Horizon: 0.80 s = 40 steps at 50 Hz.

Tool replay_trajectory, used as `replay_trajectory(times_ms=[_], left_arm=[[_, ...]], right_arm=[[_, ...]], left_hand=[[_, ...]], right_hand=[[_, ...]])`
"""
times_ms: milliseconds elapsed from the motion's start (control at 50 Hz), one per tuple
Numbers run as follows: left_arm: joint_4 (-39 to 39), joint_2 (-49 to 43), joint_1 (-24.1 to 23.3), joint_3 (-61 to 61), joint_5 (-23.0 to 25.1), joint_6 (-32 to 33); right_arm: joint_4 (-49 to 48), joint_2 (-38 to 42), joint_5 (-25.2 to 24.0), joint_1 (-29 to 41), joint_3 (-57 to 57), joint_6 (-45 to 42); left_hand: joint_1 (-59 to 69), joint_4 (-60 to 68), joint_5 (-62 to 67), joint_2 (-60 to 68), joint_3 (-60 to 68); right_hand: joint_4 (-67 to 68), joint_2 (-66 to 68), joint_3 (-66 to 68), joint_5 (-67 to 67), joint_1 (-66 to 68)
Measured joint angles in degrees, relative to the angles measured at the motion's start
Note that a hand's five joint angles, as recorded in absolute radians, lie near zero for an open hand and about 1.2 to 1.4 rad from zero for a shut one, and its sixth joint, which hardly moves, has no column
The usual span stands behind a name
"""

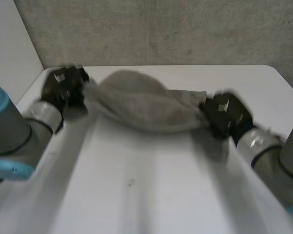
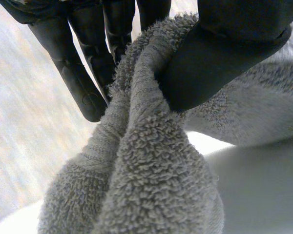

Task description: Fold the towel.

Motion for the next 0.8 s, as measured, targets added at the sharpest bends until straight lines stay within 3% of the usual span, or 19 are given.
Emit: replay_trajectory(times_ms=[100,120,200,420,600,800], left_arm=[[-2.2,-3.2,0.2,-3.7,2.3,2.8],[-3.5,-4.8,0.3,-4.7,2.8,5.0],[-6.0,-7.0,0.3,-5.4,3.1,10.9],[-8.3,-4.6,0.3,-7.3,2.3,16.5],[-8.2,3.7,0.8,-12.1,0.6,15.9],[-10.3,13.7,0.5,-20.7,-6.6,14.1]], right_arm=[[2.3,2.4,-1.7,-0.2,3.2,-1.2],[2.8,4.1,-2.6,-0.2,4.4,-1.5],[2.7,6.1,-3.3,-0.2,5.0,-1.4],[1.4,6.7,-3.2,-0.2,4.8,-0.6],[-0.1,6.5,-2.7,-0.8,5.4,-0.4],[-0.9,6.4,-2.7,-2.5,5.8,1.9]], left_hand=[[-4.0,-6.0,-5.0,-6.3,-6.4],[-14.2,-15.8,-14.8,-15.5,-15.6],[-32.3,-34.5,-33.6,-34.2,-34.3],[-51.5,-54.0,-53.0,-53.8,-54.1],[-53.8,-56.5,-55.5,-56.3,-56.3],[-53.5,-55.4,-54.4,-55.1,-55.4]], right_hand=[[0.0,0.0,0.0,0.0,0.0],[0.0,0.0,0.0,0.0,0.0],[0.0,0.0,0.0,0.0,0.0],[0.0,0.0,0.0,0.0,0.0],[0.0,0.0,0.0,0.1,0.0],[0.0,0.0,0.0,0.2,0.0]])
